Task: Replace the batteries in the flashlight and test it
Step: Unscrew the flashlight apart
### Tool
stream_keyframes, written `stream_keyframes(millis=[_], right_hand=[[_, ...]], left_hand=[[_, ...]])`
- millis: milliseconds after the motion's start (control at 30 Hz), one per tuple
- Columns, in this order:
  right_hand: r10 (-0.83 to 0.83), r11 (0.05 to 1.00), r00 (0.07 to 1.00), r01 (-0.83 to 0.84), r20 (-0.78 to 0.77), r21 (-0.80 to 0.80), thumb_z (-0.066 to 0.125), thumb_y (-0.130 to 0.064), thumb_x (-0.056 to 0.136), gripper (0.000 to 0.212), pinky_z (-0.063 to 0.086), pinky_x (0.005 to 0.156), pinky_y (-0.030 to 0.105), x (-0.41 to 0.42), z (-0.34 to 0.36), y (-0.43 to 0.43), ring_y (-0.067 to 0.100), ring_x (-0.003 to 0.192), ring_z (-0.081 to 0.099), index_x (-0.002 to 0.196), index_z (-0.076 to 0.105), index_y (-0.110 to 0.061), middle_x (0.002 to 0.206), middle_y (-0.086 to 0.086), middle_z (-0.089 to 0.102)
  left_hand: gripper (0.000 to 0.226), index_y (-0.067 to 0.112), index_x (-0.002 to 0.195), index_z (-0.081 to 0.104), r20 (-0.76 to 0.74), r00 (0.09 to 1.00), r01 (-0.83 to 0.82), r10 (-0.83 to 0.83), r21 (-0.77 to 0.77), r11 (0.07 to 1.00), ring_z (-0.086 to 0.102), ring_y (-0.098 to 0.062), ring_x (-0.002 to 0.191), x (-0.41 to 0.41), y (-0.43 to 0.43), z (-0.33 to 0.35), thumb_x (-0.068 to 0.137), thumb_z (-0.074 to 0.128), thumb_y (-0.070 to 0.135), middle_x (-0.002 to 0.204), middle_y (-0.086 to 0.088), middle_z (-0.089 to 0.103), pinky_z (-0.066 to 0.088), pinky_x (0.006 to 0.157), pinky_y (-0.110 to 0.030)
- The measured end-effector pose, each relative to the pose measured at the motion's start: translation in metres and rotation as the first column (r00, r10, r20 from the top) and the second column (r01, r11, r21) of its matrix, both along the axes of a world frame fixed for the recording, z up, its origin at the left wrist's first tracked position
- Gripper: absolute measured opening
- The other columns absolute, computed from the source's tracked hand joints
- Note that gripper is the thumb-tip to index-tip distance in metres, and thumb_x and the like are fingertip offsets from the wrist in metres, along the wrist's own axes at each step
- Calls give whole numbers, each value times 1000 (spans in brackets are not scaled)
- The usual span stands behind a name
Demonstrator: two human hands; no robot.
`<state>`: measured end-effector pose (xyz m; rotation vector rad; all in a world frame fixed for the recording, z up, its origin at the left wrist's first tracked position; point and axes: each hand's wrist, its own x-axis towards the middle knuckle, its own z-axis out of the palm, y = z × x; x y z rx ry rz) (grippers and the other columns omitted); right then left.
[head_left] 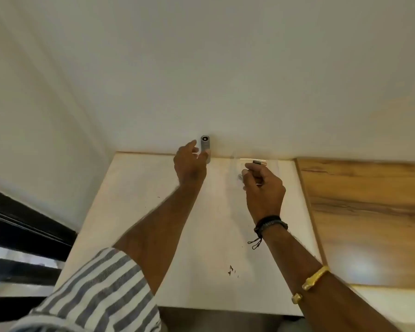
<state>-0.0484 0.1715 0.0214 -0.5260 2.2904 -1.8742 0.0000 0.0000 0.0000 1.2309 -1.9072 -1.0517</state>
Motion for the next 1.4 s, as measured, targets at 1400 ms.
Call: stream_keyframes(millis=[1400], right_hand=[[238, 959, 966, -250, 103, 130, 65, -40, 96, 26, 54, 63, 23, 125, -3, 149, 15, 73, 70, 94, 77, -17, 80, -3, 76]], left_hand=[[27, 16, 119, 60, 336, 812, 568, -477, -264, 780, 49, -18, 108, 178, 213, 10, 98, 58, 33, 117, -1, 64, 50, 89, -35]])
